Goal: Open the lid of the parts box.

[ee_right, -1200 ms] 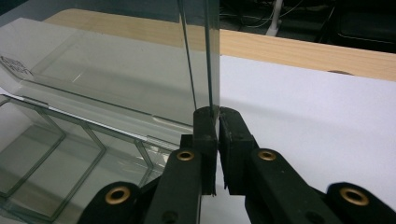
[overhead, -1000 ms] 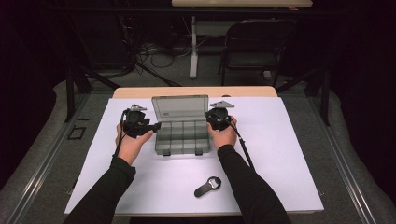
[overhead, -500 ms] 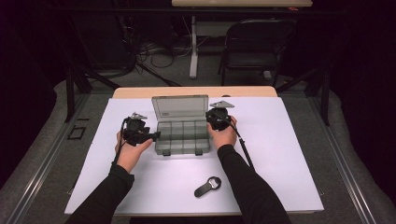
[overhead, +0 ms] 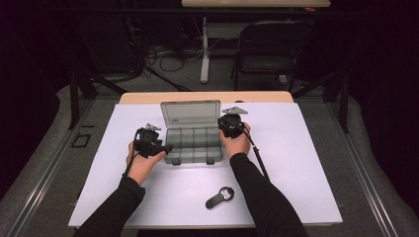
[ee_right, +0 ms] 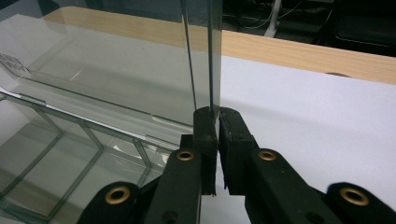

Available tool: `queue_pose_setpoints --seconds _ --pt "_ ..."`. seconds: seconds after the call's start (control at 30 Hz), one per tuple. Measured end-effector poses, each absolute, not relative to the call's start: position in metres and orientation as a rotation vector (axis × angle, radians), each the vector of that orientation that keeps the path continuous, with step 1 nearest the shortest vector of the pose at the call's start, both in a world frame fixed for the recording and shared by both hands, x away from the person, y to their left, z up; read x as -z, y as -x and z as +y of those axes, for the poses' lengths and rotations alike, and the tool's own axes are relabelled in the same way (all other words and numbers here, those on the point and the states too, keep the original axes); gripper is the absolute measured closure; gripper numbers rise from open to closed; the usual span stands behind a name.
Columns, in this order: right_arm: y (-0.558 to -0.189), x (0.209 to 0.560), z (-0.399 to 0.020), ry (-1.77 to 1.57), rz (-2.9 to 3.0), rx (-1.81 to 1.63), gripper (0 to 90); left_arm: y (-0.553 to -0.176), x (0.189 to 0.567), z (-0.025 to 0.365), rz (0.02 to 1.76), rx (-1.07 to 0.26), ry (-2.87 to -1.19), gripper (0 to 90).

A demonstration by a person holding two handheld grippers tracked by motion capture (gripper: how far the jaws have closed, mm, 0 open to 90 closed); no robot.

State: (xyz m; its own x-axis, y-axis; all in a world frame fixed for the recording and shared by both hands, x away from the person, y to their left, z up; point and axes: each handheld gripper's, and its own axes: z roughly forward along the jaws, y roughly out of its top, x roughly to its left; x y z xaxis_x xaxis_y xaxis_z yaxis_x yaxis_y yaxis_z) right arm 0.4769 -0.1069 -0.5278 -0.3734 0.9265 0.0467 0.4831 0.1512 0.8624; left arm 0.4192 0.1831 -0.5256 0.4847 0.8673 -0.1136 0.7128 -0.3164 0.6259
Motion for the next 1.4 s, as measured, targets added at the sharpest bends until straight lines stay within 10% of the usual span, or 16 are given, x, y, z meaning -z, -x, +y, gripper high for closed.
queue_pose_setpoints --seconds 1.4 --pt "-0.478 0.528 -0.105 -1.375 1.902 -1.146 86.8 -0.422 0.544 0.172 1.434 -0.280 -2.148 71.0"
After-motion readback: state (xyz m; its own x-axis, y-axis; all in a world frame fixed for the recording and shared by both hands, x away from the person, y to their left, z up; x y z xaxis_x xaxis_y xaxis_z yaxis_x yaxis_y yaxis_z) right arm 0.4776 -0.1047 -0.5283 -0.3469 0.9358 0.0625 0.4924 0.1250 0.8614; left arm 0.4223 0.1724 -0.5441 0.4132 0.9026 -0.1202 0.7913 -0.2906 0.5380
